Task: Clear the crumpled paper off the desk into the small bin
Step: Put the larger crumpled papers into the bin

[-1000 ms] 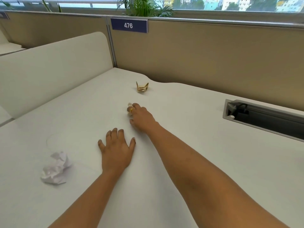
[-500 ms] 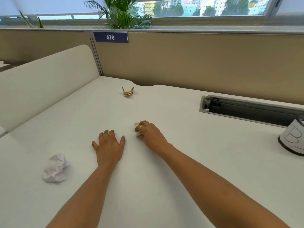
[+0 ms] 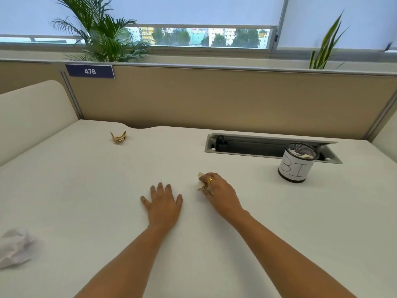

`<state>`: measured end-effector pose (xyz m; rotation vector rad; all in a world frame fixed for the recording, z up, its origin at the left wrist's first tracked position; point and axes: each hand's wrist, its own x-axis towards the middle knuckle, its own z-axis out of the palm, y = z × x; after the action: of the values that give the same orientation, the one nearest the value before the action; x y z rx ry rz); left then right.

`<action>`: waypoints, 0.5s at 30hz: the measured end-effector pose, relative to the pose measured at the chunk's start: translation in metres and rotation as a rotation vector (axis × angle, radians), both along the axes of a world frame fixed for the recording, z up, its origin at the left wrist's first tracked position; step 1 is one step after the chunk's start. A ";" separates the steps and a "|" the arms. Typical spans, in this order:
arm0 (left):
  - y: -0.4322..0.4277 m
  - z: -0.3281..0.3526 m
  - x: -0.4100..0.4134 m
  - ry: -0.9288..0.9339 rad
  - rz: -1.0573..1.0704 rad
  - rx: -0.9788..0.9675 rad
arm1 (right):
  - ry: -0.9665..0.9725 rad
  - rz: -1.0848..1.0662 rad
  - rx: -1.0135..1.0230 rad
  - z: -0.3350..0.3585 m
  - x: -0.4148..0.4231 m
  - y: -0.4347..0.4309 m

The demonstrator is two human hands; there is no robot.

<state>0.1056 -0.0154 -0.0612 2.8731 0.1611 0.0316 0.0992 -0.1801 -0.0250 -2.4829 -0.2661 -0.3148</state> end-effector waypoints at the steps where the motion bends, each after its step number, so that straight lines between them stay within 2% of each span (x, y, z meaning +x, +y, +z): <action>1: -0.017 0.000 -0.001 0.002 -0.064 -0.009 | -0.021 -0.021 -0.014 0.004 -0.004 -0.011; 6: -0.084 -0.003 -0.008 0.025 -0.307 -0.064 | -0.056 -0.168 0.007 0.019 -0.018 -0.068; 12: -0.088 -0.014 -0.009 -0.077 -0.247 -0.095 | -0.197 -0.421 0.217 0.047 -0.017 -0.130; 15: -0.090 -0.013 -0.008 -0.086 -0.249 -0.101 | -0.285 -0.561 0.253 0.059 -0.010 -0.156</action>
<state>0.0978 -0.1050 -0.0744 2.7623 -0.2062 0.0953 0.0892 -0.3365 0.0341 -2.2128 0.3490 -0.8781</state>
